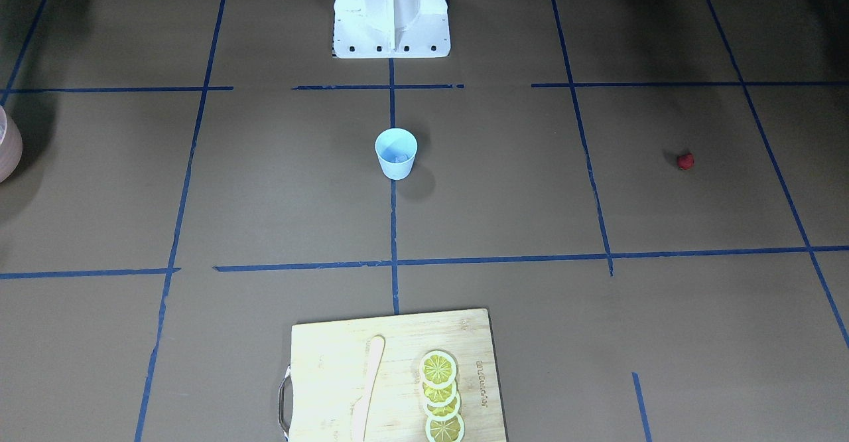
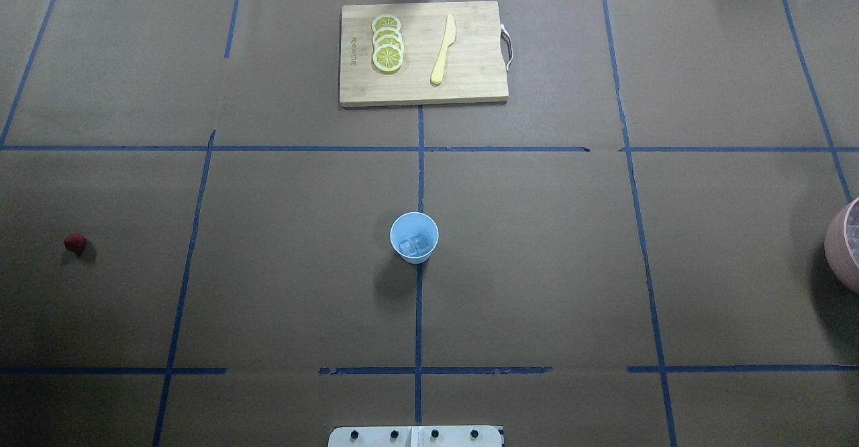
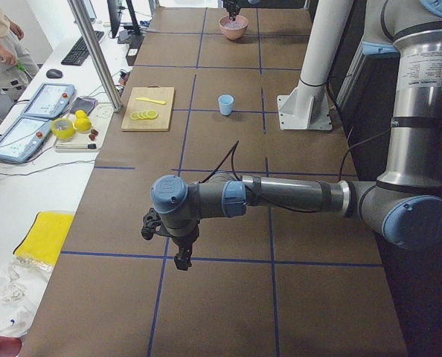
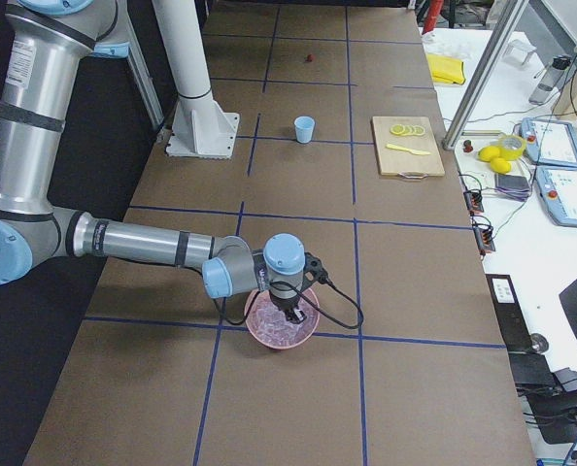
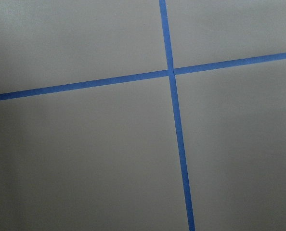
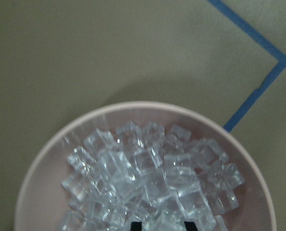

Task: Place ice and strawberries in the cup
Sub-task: 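Grasp a third ice cube from the bowl with the right gripper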

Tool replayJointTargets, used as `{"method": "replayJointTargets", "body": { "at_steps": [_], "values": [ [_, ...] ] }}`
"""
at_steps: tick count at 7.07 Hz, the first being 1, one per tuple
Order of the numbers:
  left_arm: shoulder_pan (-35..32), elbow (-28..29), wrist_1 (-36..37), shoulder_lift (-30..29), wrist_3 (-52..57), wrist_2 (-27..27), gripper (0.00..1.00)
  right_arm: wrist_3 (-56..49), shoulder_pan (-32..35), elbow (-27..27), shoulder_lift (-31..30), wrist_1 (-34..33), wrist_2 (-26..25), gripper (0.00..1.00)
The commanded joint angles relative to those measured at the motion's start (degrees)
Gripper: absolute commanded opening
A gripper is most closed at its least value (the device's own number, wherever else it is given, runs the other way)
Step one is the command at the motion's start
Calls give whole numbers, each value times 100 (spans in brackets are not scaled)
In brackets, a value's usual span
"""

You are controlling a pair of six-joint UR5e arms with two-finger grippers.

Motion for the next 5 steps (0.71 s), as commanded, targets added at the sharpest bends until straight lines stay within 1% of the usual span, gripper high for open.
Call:
{"method": "replayJointTargets", "body": {
  "at_steps": [1, 2, 3, 4, 5],
  "values": [
    [0, -1, 0, 2, 0, 0, 100, 1616, 96, 928, 582, -1112, 48, 1],
    [0, -1, -9, 2, 0, 0, 100, 2374, -52, 1078, 820, -1114, 92, 0],
    [0, -9, -9, -7, 0, 0, 100, 3304, -541, 1280, 1135, -1122, 31, 0],
    [0, -9, -9, -7, 0, -17, 100, 4445, -1111, 1326, 1617, -1122, -109, 0],
    [0, -9, -18, -7, 0, -61, 100, 5291, -1604, 1326, 2057, -1122, -319, 1]
  ]
}}
